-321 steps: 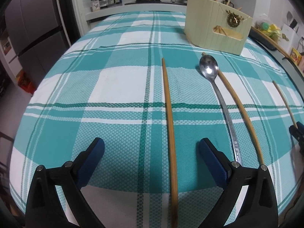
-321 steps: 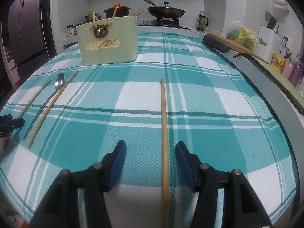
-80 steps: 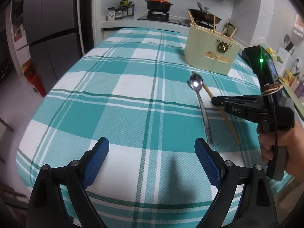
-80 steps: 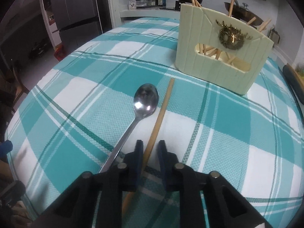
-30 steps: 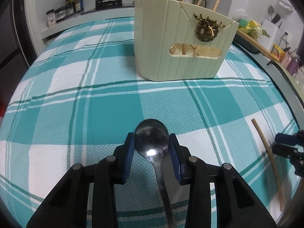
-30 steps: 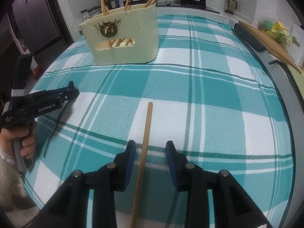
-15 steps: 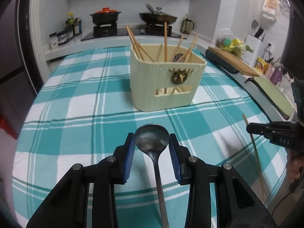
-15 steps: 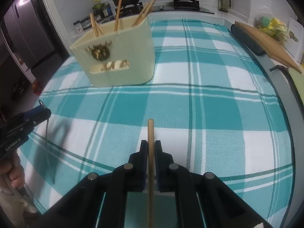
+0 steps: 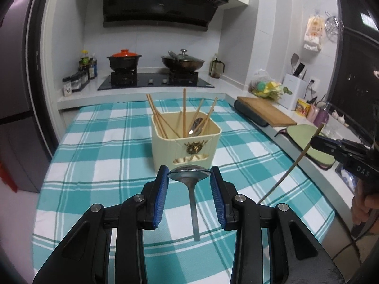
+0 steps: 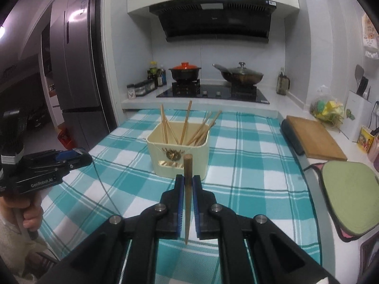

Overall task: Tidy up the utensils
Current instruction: 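Carry chopstick and spoon to the holder, lower them in, open both tools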

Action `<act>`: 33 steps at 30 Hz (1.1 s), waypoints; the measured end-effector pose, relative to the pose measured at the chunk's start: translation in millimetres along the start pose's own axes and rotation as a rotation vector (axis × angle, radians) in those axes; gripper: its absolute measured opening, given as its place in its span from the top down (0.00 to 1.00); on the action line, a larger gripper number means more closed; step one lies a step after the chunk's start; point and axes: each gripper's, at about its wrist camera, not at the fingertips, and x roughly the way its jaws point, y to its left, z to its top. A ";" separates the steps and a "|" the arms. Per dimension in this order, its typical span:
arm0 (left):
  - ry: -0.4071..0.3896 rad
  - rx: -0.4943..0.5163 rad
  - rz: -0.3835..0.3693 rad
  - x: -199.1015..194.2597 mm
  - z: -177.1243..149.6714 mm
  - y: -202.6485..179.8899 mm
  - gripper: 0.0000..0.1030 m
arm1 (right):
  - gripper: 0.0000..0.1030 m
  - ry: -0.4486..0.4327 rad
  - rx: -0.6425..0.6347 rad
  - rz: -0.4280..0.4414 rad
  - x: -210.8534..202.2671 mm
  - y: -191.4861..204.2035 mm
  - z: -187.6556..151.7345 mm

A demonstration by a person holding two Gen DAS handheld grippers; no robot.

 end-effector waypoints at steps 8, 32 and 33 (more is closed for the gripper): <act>-0.016 -0.025 -0.011 -10.9 35.0 8.6 0.65 | 0.93 -0.073 0.030 0.014 -3.6 0.6 32.7; -0.055 -0.028 0.070 114.5 170.9 32.3 0.65 | 0.93 -0.152 0.005 0.056 98.2 -10.7 168.7; -0.035 -0.031 0.073 126.3 168.3 33.7 0.65 | 0.93 -0.136 0.009 0.061 107.1 -12.0 166.6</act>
